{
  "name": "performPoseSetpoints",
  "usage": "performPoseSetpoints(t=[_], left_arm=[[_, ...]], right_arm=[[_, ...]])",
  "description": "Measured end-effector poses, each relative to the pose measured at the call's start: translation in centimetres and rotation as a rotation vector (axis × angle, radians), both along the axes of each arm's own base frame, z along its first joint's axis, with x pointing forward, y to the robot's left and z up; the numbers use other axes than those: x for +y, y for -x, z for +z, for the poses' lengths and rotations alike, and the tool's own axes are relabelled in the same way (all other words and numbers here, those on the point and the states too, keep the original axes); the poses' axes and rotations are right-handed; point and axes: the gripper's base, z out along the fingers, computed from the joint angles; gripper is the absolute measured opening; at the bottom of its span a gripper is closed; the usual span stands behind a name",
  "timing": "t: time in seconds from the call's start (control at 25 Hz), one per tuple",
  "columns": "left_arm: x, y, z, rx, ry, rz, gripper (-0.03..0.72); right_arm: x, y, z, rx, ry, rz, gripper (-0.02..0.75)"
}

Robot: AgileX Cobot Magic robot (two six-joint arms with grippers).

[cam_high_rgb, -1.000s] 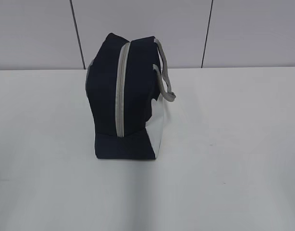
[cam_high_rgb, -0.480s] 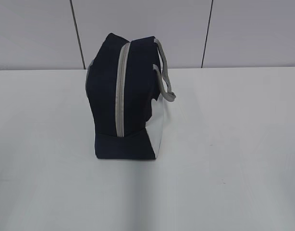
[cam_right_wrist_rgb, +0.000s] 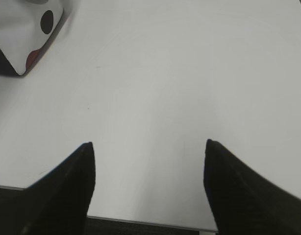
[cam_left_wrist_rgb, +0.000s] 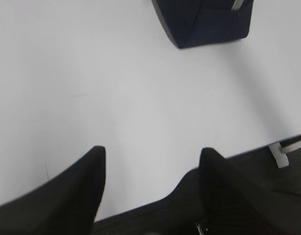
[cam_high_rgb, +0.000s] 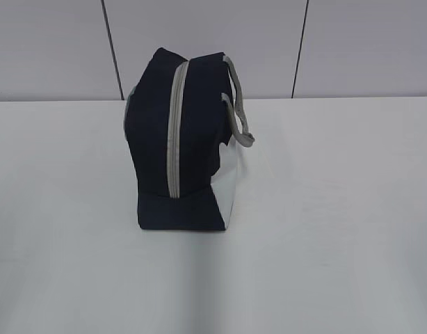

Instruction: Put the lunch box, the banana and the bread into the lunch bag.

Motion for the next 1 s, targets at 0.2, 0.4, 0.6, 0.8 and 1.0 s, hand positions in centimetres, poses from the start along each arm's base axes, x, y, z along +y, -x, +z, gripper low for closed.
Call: performPoseSetpoints(t=[0.2,0.4,0.6,0.8,1.0], left_arm=[[0.3,1.4,0.1,-0.097,0.011,0.099,0.424],[0.3,2.5,0.1,-0.169,0.012,0.175,0.424],[0.3,3.1,0.0,-0.205,0.014,0.188,0.424],[0.3,3.1,0.0,-0.207,0.014,0.188,0.424],[0.3,3.1,0.0,-0.207,0.014,0.188,0.424]], right_arm=[[0.0,0.0,0.0,0.0,0.0,0.0,0.511],[0.0,0.0,0.0,0.0,-0.002,-0.001,0.512],[0.0,0.0,0.0,0.0,-0.001,-0.001,0.512],[0.0,0.0,0.0,0.0,-0.001,-0.001,0.511],[0.0,0.0,0.0,0.0,-0.001,-0.006,0.511]])
